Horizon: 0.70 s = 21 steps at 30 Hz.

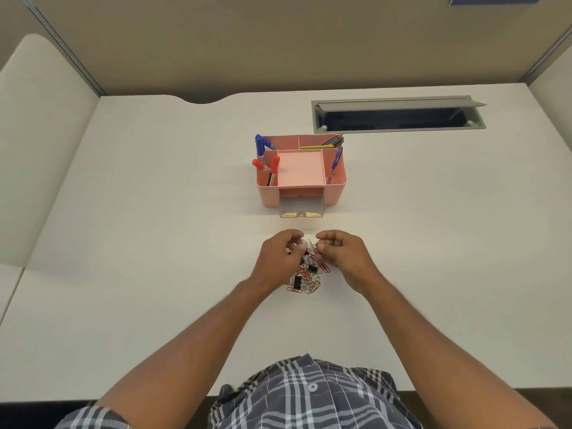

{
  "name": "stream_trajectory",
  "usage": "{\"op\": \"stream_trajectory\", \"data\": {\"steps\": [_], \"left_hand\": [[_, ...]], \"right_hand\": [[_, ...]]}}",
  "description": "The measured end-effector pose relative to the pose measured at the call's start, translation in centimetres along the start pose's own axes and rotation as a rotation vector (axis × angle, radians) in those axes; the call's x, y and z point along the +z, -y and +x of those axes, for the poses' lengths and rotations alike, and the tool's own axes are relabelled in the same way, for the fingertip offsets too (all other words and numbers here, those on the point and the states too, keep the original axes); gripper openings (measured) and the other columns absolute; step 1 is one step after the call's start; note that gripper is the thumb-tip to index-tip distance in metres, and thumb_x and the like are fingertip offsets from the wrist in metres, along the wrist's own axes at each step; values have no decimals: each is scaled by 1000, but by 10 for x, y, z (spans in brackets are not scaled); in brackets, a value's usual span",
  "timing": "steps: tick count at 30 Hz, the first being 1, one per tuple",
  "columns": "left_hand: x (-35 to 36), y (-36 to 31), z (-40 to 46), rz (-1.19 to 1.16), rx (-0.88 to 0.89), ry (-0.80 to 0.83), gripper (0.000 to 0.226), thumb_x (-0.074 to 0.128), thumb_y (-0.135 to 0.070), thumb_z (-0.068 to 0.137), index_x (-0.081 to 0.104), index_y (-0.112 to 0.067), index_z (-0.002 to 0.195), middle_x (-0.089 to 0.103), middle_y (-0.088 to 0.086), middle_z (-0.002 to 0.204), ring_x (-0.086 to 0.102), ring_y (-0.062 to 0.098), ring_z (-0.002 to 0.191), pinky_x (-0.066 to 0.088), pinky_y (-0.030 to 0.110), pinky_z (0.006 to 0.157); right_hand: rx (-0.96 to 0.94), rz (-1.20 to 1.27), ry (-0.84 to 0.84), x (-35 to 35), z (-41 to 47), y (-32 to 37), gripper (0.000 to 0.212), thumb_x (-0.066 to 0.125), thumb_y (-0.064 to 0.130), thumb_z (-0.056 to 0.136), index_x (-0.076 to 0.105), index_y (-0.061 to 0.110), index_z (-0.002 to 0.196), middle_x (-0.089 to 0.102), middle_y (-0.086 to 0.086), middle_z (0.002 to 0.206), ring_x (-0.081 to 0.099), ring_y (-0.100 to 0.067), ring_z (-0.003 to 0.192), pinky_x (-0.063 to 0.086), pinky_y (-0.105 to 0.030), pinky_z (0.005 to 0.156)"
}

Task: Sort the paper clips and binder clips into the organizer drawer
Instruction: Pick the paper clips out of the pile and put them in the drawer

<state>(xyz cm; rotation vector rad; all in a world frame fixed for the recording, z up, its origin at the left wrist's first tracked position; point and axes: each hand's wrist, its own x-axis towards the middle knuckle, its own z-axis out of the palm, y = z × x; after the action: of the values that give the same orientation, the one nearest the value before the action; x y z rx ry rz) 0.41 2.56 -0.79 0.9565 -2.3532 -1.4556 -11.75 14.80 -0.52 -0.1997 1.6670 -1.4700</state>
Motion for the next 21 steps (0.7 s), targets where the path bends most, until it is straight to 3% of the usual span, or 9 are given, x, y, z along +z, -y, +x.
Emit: {"op": "stream_trajectory", "data": {"steps": [8,13,17,21], "left_hand": [[0,-5,0,-156,-65,25,15,61,-9,91,74,-16,96,73,-7,87,64,2,80,52,18,76],[-1,-7,0,-225,-71,63,21,57,-4,92,73,-17,99,74,-6,95,68,10,90,55,26,84],[-6,-11,-2,-310,-44,78,26,55,0,93,72,-16,103,74,-5,100,68,9,98,54,23,87],[-8,-7,-1,-329,-80,70,25,54,0,94,69,-16,106,72,2,99,67,16,95,57,32,86]], "right_hand": [[149,219,35,5,-1,4,19,59,4,93,64,0,111,66,-17,95,67,-26,87,58,-35,77],[229,318,123,14,2,6,24,50,5,98,62,-4,116,69,-17,109,67,-26,95,55,-39,93],[197,407,159,14,3,5,25,50,5,98,65,-6,115,68,-22,116,65,-22,88,55,-30,84],[175,451,132,10,2,4,22,50,-8,93,67,-2,105,67,-12,92,61,-16,72,56,-24,73]]}}
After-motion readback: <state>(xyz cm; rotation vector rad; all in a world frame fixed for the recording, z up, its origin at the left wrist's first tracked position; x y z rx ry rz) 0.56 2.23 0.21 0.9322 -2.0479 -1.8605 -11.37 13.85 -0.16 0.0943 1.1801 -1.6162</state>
